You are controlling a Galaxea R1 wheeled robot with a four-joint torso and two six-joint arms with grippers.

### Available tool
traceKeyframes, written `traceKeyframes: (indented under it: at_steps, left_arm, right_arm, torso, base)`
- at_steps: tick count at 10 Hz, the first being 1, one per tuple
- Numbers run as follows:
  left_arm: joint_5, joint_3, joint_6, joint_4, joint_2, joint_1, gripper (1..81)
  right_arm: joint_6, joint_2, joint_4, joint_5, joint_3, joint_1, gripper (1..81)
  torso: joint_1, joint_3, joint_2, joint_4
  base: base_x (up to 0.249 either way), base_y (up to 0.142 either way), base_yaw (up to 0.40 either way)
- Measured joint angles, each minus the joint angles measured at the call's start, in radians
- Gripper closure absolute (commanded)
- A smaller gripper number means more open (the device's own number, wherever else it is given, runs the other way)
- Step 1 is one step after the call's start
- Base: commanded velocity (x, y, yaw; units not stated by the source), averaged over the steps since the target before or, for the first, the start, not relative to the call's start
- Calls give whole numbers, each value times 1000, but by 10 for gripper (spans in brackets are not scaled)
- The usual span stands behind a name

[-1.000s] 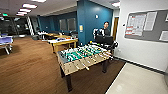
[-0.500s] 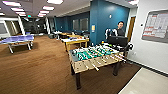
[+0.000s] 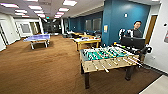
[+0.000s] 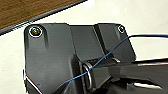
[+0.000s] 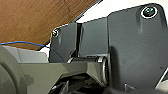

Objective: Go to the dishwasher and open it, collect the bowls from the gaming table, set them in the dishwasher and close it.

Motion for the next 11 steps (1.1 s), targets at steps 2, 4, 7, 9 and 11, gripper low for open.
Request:
traceKeyframes:
  at_steps: [2, 4, 7, 9, 11]
  left_arm:
    - [0, 1, 0, 0, 2, -2, 10]
    - [-1, -2, 0, 0, -4, -2, 10]
    - [2, -2, 0, 0, 1, 2, 10]
    - [4, -2, 0, 0, 2, 3, 10]
    - [2, -1, -1, 0, 3, 3, 10]
  right_arm:
    - [0, 2, 0, 1, 0, -1, 10]
    - [0, 7, 0, 2, -1, 0, 10]
    - [0, 5, 0, 3, -1, 0, 10]
    - [0, 5, -1, 4, -2, 0, 10]
    - [0, 5, -1, 3, -4, 0, 10]
  torso:
    - [0, 0, 0, 0]
    - [0, 0, 0, 0]
    - [0, 0, 0, 0]
    - [0, 0, 0, 0]
    - [0, 0, 0, 0]
  base:
    - [0, 0, 347]
    - [0, 0, 347]
    - [0, 0, 260]
    - [0, 0, 60]
    - [0, 0, 0]
